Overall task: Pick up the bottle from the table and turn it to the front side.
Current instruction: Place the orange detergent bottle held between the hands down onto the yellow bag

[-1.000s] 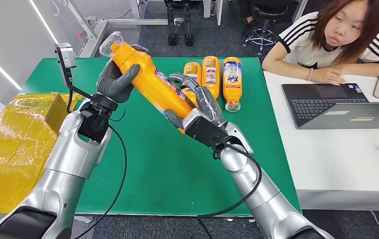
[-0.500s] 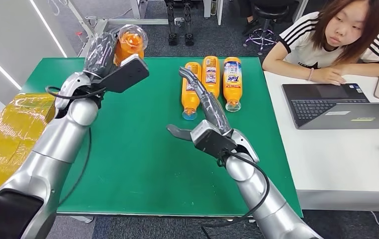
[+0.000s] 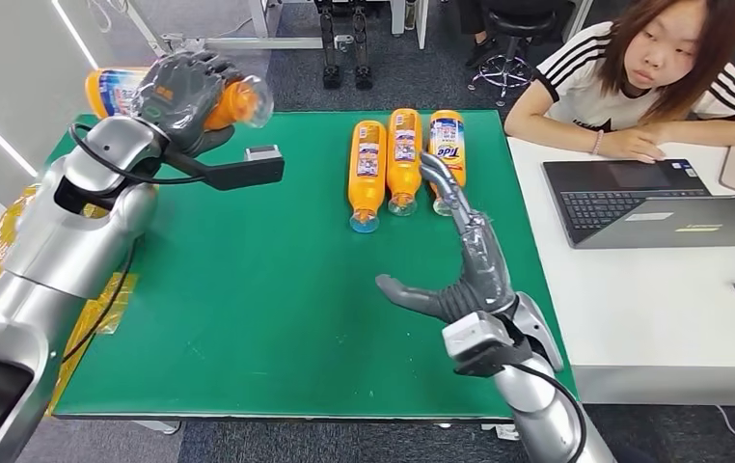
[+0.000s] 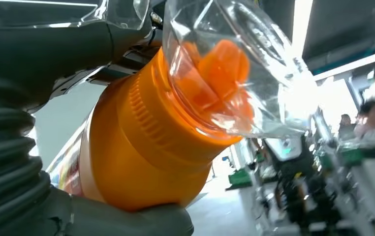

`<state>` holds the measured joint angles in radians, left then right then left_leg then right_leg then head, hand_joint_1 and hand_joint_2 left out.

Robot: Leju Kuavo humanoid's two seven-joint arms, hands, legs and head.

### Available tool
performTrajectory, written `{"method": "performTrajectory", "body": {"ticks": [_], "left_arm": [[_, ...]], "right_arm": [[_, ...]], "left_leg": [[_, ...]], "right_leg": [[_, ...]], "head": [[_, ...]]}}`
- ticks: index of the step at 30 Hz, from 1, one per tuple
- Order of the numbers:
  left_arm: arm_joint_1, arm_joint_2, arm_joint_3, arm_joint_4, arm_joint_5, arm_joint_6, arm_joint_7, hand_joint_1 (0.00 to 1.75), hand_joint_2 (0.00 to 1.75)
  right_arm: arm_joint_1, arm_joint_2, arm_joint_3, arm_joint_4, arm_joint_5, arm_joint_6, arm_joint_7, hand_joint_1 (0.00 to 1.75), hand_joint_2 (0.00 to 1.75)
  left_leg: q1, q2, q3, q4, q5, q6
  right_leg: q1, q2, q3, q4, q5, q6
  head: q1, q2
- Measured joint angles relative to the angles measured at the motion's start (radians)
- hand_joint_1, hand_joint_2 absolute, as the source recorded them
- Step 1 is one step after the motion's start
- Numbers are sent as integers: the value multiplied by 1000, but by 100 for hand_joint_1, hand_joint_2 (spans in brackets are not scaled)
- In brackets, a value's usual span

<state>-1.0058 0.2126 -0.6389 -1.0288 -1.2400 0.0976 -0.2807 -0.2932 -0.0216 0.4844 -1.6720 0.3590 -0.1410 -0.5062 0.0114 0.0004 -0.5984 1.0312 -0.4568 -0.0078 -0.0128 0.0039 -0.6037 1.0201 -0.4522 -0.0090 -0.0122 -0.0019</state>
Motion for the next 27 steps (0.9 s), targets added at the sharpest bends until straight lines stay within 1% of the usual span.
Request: {"method": "performTrajectory", "body": {"ticks": [2,5,9,11,13,15,18,23,27], "left_arm": [[46,62,1,-12,1,-6,0,175,175],[148,161,15,-48,18,-14,3,175,175],[327,285,67,-130,22,-31,25,175,175],[425,333,108,-180,7,-28,32,175,175],[514,370,149,-229,5,-29,28,175,175],[577,396,180,-270,4,-42,20,175,175],[623,418,201,-310,-16,-65,19,175,175],[635,425,202,-335,-23,-78,8,175,175],[609,401,190,-329,-32,-73,-13,175,175]], "right_arm": [[30,-22,-26,-27,-16,-7,-21,0,175],[76,-48,-68,-55,-42,-8,-49,0,175],[118,-65,-110,-73,-50,-1,-57,0,175],[133,-67,-119,-74,-38,0,-55,0,175],[145,-68,-124,-74,-21,-3,-52,0,175],[154,-68,-126,-74,-4,-9,-50,0,175],[163,-68,-126,-75,13,-19,-48,0,175],[172,-68,-126,-91,26,-21,-41,0,175],[173,-68,-126,-105,41,-17,-36,0,175]], "left_leg": [[0,1,1,-1,0,0],[0,2,1,-2,0,-1],[0,4,1,-2,-2,-3],[0,4,1,-2,-2,-3],[0,4,1,-2,-2,-3],[0,2,0,-2,-2,-3],[0,1,0,-2,-2,-3],[0,1,0,-1,-2,-3],[0,0,0,-1,-2,-3]], "right_leg": [[0,1,0,0,0,0],[0,2,0,0,-1,-1],[0,4,-1,0,-2,-2],[0,5,-2,0,-2,-2],[0,4,-2,0,-3,-2],[0,3,-2,-1,-3,-2],[0,0,-2,-1,-3,-2],[0,0,-1,-1,-2,-2],[0,0,-1,-1,-2,-2]], "head": [[0,0],[0,0],[0,0],[0,0],[0,0],[0,0],[0,0],[0,0],[0,0]]}}
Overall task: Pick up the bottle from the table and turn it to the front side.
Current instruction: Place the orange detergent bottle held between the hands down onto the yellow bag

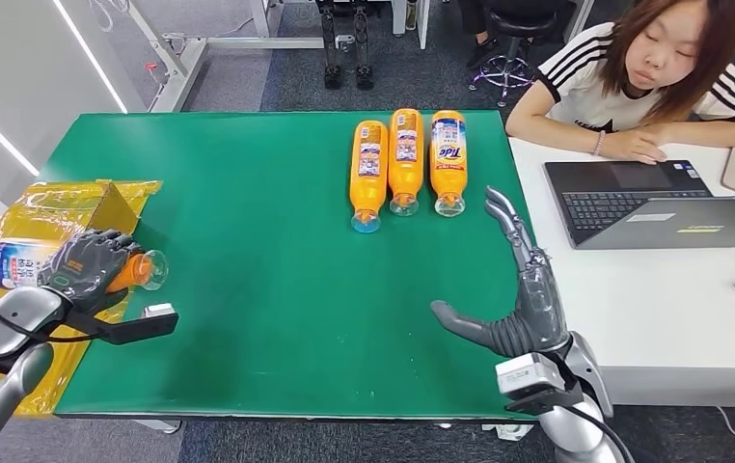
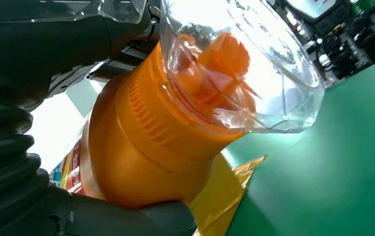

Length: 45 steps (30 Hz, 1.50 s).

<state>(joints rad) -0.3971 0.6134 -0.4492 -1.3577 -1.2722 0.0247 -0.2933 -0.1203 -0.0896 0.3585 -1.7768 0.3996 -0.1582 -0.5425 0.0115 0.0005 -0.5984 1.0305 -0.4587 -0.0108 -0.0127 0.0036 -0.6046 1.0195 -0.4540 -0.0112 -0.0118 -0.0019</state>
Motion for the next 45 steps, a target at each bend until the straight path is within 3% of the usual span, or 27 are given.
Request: {"method": "performTrajectory", "body": {"ticks": [6,13,23,27,45], "left_arm": [[-72,-56,-36,58,5,-14,-7,175,175],[-164,-134,-87,301,7,-27,21,175,175],[-172,-154,-99,553,-4,-28,95,175,175],[-174,-157,-99,582,-3,-24,89,4,175],[-142,-176,-82,443,199,81,-85,0,175]], "right_arm": [[-4,0,0,-4,10,8,9,0,175],[-9,0,0,-4,4,9,23,0,175],[-12,-1,0,9,-14,16,9,0,175],[-26,-1,3,21,-14,21,8,0,175],[-65,-1,24,32,-26,37,22,0,175]], "left_leg": [[0,0,0,0,0,0],[0,2,1,0,0,0],[0,2,0,-1,0,0],[0,1,1,-1,0,0],[0,0,1,0,0,0]], "right_leg": [[0,0,0,0,0,0],[0,2,0,0,1,0],[0,2,0,0,0,0],[0,1,1,0,0,0],[0,0,1,0,0,0]], "head": [[0,0],[0,0],[0,0],[0,0],[0,0]]}}
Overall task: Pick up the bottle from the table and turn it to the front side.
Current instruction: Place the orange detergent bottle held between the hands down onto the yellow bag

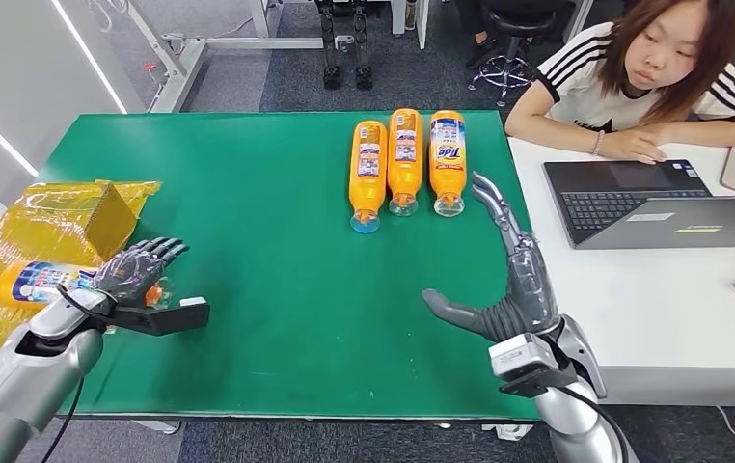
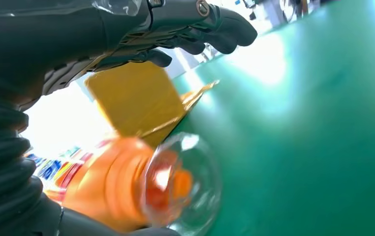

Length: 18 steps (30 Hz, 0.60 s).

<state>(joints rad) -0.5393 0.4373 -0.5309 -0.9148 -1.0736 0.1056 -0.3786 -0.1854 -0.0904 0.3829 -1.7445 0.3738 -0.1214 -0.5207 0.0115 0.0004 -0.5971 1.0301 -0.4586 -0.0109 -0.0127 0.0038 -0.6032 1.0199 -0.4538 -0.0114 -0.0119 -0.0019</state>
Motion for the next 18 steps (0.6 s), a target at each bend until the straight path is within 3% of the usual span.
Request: {"method": "performTrajectory", "body": {"ticks": [4,9,15,18], "left_arm": [[14,-44,30,-42,72,83,5,0,175],[65,-150,115,-157,301,238,-32,0,175],[124,-268,231,-363,640,314,-153,0,175],[129,-305,277,-484,800,292,-175,0,175]], "right_arm": [[7,0,0,0,4,0,1,0,175],[19,3,0,0,14,-1,8,0,175],[19,11,1,23,-2,-8,-11,0,175],[18,17,6,44,-21,-19,-27,0,175]], "left_leg": [[0,0,0,0,0,0],[0,0,-1,1,0,0],[0,0,-1,1,0,0],[0,0,-1,1,0,0]], "right_leg": [[0,0,0,0,0,0],[0,-1,0,0,0,0],[0,-1,0,0,0,0],[0,-1,0,0,0,0]], "head": [[0,0],[0,0],[0,0],[0,0]]}}
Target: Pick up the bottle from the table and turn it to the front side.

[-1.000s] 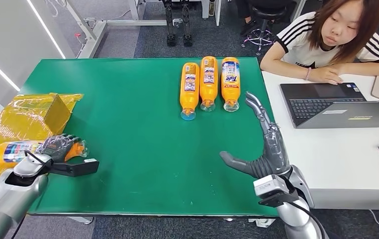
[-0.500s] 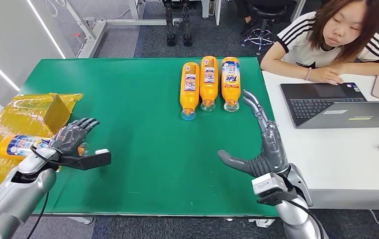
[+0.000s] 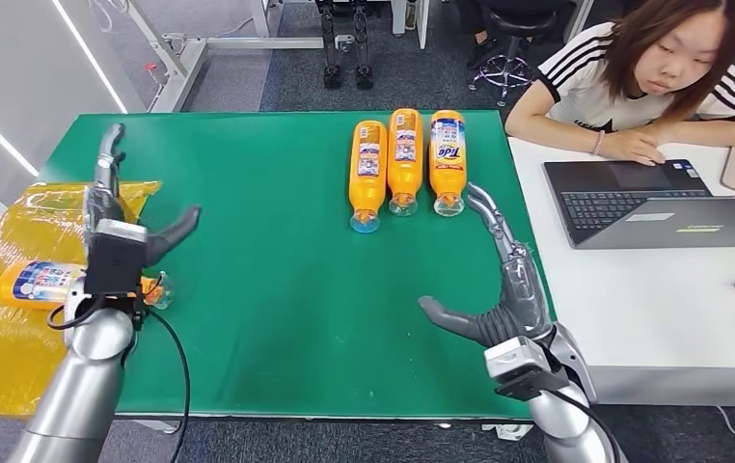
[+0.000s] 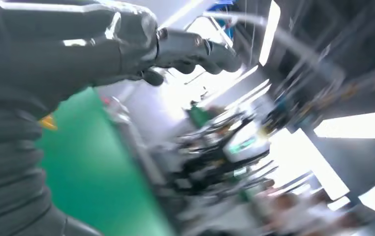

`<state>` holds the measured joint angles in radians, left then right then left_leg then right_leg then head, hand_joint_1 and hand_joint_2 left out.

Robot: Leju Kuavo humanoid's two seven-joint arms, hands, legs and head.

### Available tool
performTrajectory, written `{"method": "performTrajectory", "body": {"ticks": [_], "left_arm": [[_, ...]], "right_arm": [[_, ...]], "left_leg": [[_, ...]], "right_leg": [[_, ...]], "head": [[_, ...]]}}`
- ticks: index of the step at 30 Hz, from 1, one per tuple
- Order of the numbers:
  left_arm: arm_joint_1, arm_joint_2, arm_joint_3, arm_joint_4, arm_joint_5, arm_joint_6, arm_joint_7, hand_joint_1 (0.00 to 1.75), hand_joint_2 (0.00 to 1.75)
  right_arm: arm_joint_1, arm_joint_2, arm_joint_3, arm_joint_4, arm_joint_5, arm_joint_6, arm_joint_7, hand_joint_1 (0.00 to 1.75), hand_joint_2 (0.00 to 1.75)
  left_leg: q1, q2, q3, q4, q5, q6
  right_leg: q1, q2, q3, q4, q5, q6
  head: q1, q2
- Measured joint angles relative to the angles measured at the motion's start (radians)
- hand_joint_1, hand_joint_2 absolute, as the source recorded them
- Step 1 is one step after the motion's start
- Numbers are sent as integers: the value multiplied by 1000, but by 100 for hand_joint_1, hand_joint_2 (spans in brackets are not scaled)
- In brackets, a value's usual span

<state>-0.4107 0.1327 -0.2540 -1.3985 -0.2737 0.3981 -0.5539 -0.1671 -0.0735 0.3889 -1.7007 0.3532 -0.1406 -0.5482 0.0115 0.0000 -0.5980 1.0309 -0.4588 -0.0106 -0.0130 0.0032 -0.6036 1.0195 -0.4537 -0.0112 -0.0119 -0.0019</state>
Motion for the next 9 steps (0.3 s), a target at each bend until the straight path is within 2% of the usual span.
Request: {"method": "performTrajectory", "body": {"ticks": [4,7,9], "left_arm": [[-32,-49,16,-98,120,-163,63,0,175],[-63,-97,-6,-107,184,-305,107,0,175],[-70,-124,-27,-97,202,-349,113,0,175]], "right_arm": [[0,8,11,14,-19,-16,-11,0,175],[0,23,17,18,-38,-23,-15,0,175],[0,32,17,19,-47,-27,-17,0,175]], "left_leg": [[0,-2,0,0,0,0],[0,-2,0,0,1,1],[-1,-2,0,0,1,1]], "right_leg": [[0,-2,0,0,0,0],[0,-3,1,0,0,0],[0,-2,1,0,0,1]], "head": [[0,0],[0,0],[0,0]]}}
